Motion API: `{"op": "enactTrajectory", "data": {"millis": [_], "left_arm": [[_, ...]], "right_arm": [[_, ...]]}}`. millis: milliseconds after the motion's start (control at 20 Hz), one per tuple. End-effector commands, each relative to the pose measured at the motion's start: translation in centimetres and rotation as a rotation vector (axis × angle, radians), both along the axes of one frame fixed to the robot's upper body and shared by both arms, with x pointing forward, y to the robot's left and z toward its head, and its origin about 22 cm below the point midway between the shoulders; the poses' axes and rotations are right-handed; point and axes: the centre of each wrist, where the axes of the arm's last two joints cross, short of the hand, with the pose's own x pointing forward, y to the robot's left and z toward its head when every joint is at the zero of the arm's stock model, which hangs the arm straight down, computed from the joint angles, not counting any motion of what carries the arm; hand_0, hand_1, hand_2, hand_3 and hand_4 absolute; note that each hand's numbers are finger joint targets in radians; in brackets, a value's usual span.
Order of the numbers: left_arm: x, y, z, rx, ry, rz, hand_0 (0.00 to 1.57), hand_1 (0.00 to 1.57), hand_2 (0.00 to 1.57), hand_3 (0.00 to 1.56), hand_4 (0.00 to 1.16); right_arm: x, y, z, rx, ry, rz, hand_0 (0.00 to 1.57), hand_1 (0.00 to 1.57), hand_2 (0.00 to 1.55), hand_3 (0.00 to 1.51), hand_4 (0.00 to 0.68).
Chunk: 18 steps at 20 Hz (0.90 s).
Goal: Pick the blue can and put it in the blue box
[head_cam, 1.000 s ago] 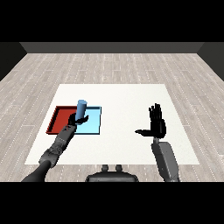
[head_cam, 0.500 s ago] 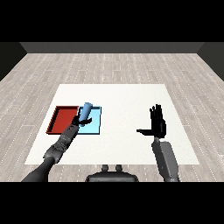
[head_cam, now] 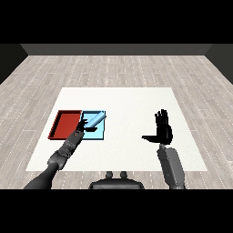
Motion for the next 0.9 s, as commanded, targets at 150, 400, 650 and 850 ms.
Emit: {"op": "enactTrajectory", "data": {"millis": [150,400,650,850], "left_arm": [[-0.9,1.0,-0.8,0.045,-0.213,0.198,0.00,0.00,0.00,0.00,0.00],[1.3,-1.0,2.5,-0.015,-0.653,0.131,0.00,0.00,0.00,0.00,0.00],[0.2,-2.1,3.0,-0.214,-0.899,-0.106,0.00,0.00,0.00,0.00,0.00],[-2.4,-2.5,2.7,-0.349,-0.991,-0.213,0.00,0.00,0.00,0.00,0.00]], "right_arm": [[-0.5,-1.3,0.5,0.014,-0.019,0.015,0.00,0.00,0.00,0.00,0.000],[-1.0,-0.5,-0.5,0.007,-0.024,0.036,0.00,0.00,0.00,0.00,0.000],[-0.8,-1.5,0.8,-0.024,0.006,0.020,0.00,0.00,0.00,0.00,0.000],[-1.3,-0.2,0.1,-0.042,0.007,0.035,0.00,0.00,0.00,0.00,0.000]]}}
